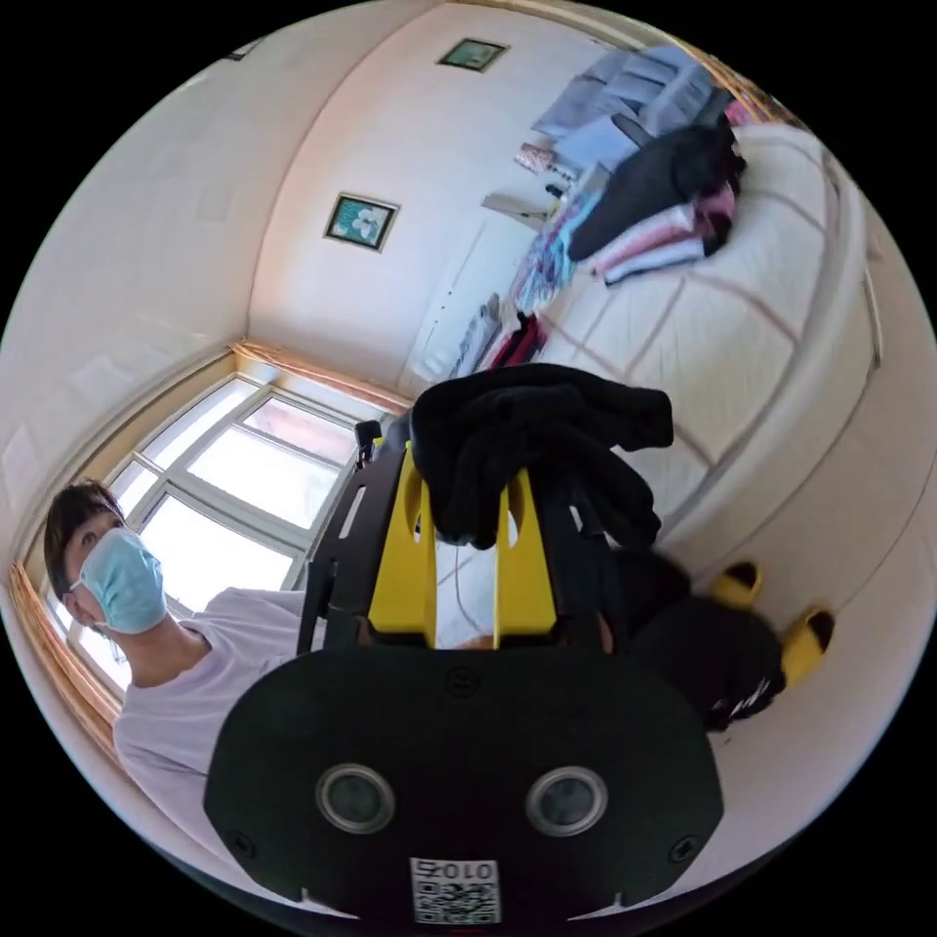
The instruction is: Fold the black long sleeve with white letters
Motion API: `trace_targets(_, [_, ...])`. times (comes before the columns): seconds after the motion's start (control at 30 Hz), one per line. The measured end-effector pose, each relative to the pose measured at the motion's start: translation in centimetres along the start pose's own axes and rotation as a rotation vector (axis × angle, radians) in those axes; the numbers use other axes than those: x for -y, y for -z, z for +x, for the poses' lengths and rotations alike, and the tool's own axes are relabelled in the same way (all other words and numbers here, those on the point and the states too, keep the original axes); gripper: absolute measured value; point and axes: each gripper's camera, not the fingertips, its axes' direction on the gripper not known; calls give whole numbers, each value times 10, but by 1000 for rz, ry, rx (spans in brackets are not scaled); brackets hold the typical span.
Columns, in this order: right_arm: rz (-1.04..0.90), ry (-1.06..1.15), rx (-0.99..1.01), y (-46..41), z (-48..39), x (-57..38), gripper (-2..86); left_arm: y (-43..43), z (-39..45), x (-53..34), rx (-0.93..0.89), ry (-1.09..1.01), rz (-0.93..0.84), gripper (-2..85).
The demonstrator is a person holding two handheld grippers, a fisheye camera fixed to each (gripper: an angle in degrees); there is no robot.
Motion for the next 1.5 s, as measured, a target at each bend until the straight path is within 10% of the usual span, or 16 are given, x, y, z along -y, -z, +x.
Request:
trace_targets(0.2, [294, 386, -188, 49, -75, 149, 106, 3, -11, 269, 20, -317, 8, 91])
trace_targets(0.43, [379, 101, -291, 3, 46, 233, 107, -80, -219, 431, 177, 27, -248, 77])
trace_targets(0.6, [345, -181, -209, -37, 137, 208, 103, -128, -350, 410, 131, 288, -273, 71])
trace_targets(1.0, [291, -124, -303, -45, 84, 174, 101, -121, -300, 415, 225, 186, -358, 44])
trace_targets(1.33, [393, 21, -562, -29, -2, 34, 54, -98, -122, 334, 488, -226, -207, 1])
trace_targets(1.5, [203, 290, -845, -75, -69, -47, 30, -95, -5, 184, 894, -471, -79, 0])
